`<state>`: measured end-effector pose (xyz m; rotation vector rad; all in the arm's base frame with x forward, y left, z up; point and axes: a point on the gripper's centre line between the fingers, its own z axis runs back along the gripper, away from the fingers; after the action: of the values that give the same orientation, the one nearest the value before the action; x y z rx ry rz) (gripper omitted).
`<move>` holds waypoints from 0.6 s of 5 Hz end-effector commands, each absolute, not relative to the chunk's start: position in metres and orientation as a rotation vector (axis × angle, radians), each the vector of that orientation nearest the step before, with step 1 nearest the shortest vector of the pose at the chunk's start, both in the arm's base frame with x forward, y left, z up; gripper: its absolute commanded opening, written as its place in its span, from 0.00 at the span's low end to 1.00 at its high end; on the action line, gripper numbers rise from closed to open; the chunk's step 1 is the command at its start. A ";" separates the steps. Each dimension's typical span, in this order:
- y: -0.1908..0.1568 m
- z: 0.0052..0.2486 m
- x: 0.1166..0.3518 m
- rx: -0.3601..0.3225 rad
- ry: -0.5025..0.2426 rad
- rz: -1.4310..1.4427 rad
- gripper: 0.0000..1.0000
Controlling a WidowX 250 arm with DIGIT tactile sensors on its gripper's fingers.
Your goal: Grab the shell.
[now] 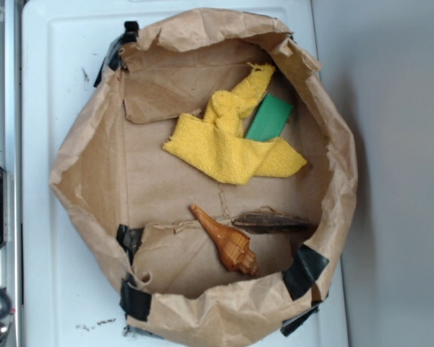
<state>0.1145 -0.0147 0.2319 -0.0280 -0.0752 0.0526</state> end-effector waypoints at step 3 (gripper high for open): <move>-0.026 0.204 0.234 0.023 -0.117 -0.353 1.00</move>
<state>0.2308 -0.0275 0.1894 0.0195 -0.0668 -0.3818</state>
